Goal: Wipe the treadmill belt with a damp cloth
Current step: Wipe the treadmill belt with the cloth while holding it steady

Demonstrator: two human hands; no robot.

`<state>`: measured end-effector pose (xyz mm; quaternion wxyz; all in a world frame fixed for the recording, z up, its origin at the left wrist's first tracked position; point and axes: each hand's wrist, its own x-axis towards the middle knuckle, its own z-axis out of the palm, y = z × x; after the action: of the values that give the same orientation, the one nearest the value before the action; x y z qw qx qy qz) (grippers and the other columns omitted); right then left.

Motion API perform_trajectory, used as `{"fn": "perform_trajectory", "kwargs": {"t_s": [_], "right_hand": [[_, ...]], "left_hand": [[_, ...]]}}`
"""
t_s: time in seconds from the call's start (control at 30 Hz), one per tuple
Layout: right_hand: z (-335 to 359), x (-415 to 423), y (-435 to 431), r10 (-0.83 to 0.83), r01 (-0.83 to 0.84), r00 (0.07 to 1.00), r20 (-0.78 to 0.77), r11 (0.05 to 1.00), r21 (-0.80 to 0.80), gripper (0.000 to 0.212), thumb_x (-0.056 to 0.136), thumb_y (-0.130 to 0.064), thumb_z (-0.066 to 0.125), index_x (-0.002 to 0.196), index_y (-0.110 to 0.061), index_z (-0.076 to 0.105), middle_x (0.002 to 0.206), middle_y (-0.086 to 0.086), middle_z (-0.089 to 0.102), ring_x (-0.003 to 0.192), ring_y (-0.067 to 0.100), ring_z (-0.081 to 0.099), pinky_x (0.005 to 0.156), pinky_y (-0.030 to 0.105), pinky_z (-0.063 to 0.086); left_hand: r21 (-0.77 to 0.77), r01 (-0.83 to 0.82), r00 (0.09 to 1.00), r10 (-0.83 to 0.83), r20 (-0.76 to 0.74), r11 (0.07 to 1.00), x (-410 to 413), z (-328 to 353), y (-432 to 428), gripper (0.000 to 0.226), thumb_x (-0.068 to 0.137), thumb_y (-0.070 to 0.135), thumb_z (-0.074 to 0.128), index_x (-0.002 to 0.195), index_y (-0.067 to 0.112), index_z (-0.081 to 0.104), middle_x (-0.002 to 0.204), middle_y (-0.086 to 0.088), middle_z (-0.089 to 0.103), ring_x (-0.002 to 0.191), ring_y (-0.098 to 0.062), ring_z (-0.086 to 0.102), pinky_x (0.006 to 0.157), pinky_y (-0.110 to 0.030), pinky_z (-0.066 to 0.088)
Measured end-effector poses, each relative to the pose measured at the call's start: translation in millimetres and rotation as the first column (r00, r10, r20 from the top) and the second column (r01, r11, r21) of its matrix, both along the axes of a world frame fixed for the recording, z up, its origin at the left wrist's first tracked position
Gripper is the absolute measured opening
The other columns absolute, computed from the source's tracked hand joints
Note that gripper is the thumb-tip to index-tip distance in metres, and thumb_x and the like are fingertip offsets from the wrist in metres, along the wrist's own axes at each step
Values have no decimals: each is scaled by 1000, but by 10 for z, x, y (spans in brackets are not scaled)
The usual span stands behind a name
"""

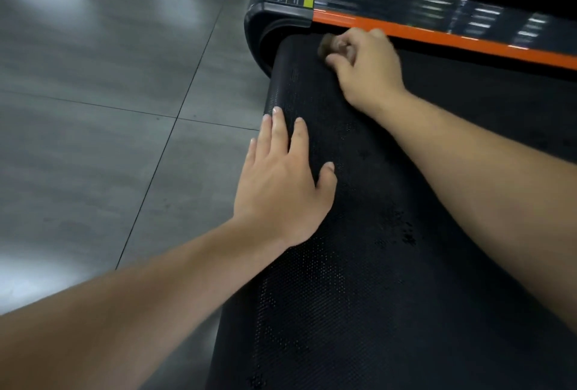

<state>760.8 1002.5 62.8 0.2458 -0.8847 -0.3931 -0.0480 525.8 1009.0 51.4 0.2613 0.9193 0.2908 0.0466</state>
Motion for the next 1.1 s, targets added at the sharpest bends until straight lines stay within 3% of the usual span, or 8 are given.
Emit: {"fn": "perform_trajectory", "kwargs": {"t_s": [0.2,0.33,0.47,0.63,0.77,0.9,1.03,1.1], "right_hand": [[65,207,72,-197,196,980,29,980,16,29,92,-43,62,116,-26,64,117,7,56,108,27,55,92,38,44],[24,-3,-28,179,-178,983,34,984,-22,25,92,-40,64,112,-25,68,101,3,53,92,17,49,80,30,38],[96,262,-82,-191,191,981,34,982,14,28,92,-43,62,113,-25,66,113,7,57,102,27,57,84,34,44],[81,126,-290,113,-110,993,31,991,-75,22,92,-40,64,108,-25,67,103,3,52,92,19,49,80,32,38],[120,254,-363,-218,218,976,-11,975,28,27,89,-45,63,108,-27,68,108,7,61,100,27,59,82,33,45],[40,-195,-532,196,-195,981,5,978,-71,23,92,-40,64,107,-24,67,99,4,50,87,19,50,75,31,40],[113,112,-579,-169,169,986,-10,986,-7,24,93,-41,62,110,-23,65,104,1,44,99,26,55,79,31,39],[36,-102,-586,-76,76,997,34,997,7,23,93,-41,62,109,-24,66,102,1,44,95,26,54,77,29,38]], "left_hand": [[24,-1,1000,1,7,1000,-3,3,-18,77,102,54,34,163,17,3,170,-9,-11,156,-20,-15,128,-39,2],[36,2,1000,-2,-7,999,1,-7,-20,77,102,54,33,163,16,3,170,-10,-12,156,-21,-15,128,-40,1],[96,50,998,-52,17,994,-4,-13,-28,73,103,52,32,163,17,9,170,-12,-9,156,-22,-14,128,-41,-2],[106,81,996,-83,22,991,3,-12,-21,70,102,52,31,163,21,12,171,-8,-7,156,-20,-13,128,-40,-1],[96,71,997,-73,18,993,9,-4,-22,71,102,52,31,163,21,12,171,-6,-7,156,-19,-13,128,-39,-2],[102,64,998,-66,14,993,9,7,-26,71,102,53,31,162,21,14,171,-7,-5,157,-20,-11,128,-39,-1],[87,59,998,-61,16,995,14,16,-24,71,102,52,34,162,21,14,171,-5,-5,156,-18,-11,128,-37,-2],[77,51,998,-53,24,996,12,13,-18,70,101,51,36,162,21,16,171,-4,-4,157,-17,-10,127,-37,-2]]}}
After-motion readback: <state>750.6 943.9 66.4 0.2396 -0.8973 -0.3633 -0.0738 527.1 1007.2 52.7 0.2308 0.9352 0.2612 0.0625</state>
